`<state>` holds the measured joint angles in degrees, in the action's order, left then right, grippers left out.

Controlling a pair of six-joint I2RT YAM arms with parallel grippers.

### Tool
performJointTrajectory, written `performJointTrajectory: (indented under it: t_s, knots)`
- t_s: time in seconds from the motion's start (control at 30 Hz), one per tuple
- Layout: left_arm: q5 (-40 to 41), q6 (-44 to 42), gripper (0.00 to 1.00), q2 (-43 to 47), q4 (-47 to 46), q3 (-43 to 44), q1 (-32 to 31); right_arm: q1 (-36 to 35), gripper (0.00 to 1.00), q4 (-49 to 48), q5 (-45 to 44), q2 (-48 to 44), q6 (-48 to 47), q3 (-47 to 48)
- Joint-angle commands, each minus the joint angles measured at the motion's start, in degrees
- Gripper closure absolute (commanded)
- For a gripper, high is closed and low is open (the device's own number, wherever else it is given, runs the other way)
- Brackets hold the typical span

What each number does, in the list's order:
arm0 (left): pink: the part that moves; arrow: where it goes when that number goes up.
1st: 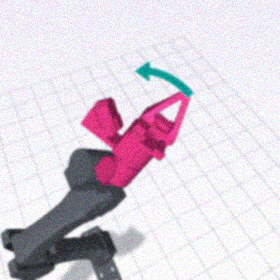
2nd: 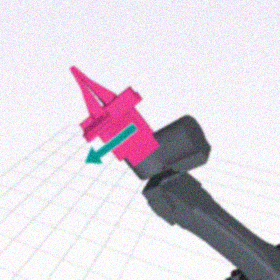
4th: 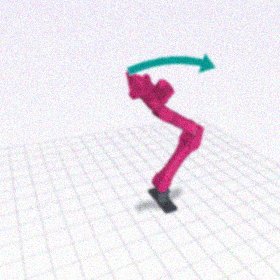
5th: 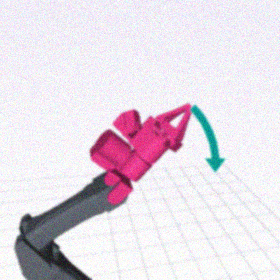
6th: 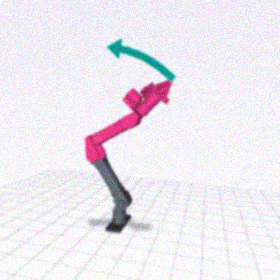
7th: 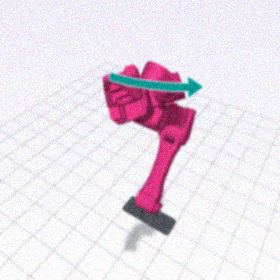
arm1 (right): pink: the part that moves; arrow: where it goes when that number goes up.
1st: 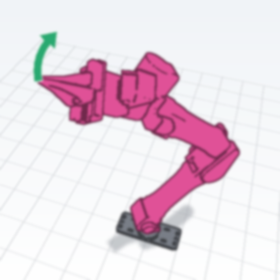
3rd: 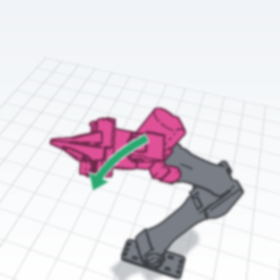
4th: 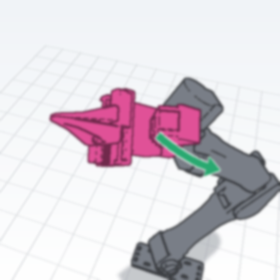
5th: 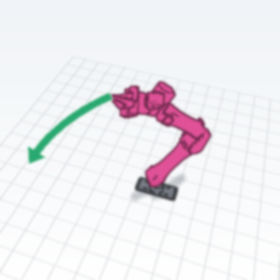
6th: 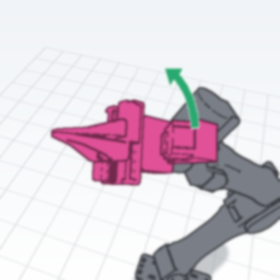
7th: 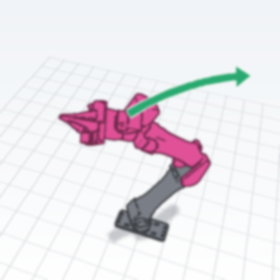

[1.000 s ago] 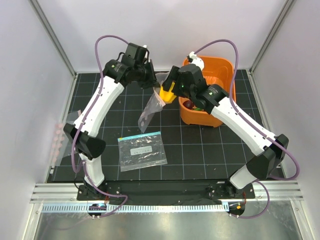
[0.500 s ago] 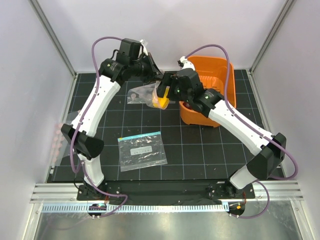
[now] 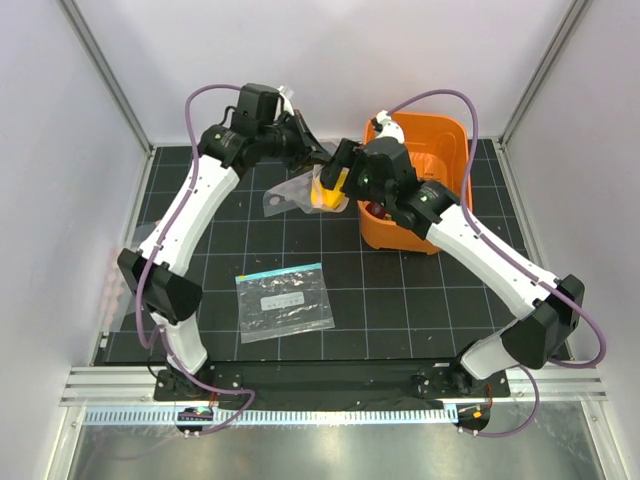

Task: Place the food in the zip-top bag and seal the zipper
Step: Place the fake fruit in the zipper food storage bag.

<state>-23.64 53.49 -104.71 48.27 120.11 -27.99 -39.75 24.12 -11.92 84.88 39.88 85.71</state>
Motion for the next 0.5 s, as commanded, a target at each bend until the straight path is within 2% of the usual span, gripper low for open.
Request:
performJointTrajectory:
  t_s: [0.0, 0.1, 0.17, 0.2, 0.47]
  knots:
    - [-3.1, 1.8, 1.00, 3.9, -4.2, -1.3, 0.0, -0.1, 0.20, -1.0, -0.1, -0.2, 2.6, 4.9]
    - [-3.1, 2.2, 1.00, 4.2, -4.4, -1.7, 0.1, -0.1, 0.10, 2.2, -0.6, 0.2, 3.0, 7.0]
    - [-3.0, 2.8, 1.00, 4.5, -4.7, -2.1, 0.3, -0.1, 0.07, 4.6, -0.9, 0.1, 2.8, 8.5]
    - [-3.0, 2.9, 1.00, 4.6, -4.8, -2.3, 0.4, -0.1, 0.01, 5.3, -1.2, -0.1, 2.8, 8.9]
    - [-3.3, 4.6, 1.00, 5.2, -7.2, -4.8, 0.7, 0.0, 0.01, 11.6, -2.4, -0.8, 4.1, 11.2]
